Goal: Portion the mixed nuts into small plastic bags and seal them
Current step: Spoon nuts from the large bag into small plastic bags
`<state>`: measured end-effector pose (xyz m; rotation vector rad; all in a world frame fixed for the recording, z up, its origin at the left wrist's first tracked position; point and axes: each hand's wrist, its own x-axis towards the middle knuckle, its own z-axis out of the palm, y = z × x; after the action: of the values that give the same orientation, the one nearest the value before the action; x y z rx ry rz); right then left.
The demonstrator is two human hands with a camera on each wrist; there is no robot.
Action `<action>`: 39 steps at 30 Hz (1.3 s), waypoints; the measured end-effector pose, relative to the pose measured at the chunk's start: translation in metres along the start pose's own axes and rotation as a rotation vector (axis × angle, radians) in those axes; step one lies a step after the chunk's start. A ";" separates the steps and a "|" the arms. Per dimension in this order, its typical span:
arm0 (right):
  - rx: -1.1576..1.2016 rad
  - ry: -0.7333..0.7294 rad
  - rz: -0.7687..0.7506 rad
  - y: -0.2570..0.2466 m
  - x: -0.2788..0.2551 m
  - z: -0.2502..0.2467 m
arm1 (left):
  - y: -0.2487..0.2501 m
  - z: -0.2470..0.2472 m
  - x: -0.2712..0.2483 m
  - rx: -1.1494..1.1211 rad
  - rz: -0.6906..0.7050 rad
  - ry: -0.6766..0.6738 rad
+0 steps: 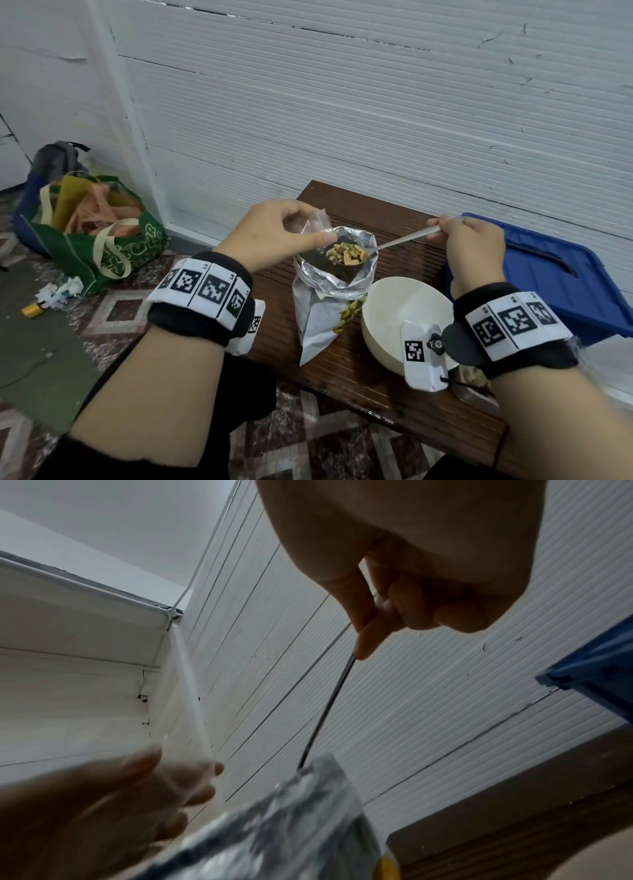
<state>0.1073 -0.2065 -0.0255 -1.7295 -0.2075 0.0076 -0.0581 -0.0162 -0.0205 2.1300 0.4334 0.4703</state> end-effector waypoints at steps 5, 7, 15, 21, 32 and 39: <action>0.037 0.031 -0.049 -0.018 0.014 -0.013 | 0.000 0.006 0.000 0.061 -0.011 -0.050; 0.037 0.001 -0.058 -0.023 0.015 -0.012 | 0.002 0.009 0.000 0.087 -0.008 -0.058; -0.017 -0.095 -0.122 -0.031 0.004 0.008 | 0.006 0.026 0.006 0.075 0.030 -0.062; 0.041 -0.271 -0.314 -0.040 -0.017 0.019 | 0.007 0.034 0.008 0.003 0.057 0.021; 0.229 -0.017 -0.494 -0.051 -0.010 -0.002 | 0.007 0.012 0.005 -0.143 -0.021 0.092; -0.168 -0.115 -0.431 -0.024 -0.022 0.008 | 0.004 0.008 0.003 -0.106 -0.011 -0.029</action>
<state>0.0811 -0.1980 -0.0062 -1.8211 -0.6779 -0.2325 -0.0512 -0.0227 -0.0206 2.0289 0.3946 0.4457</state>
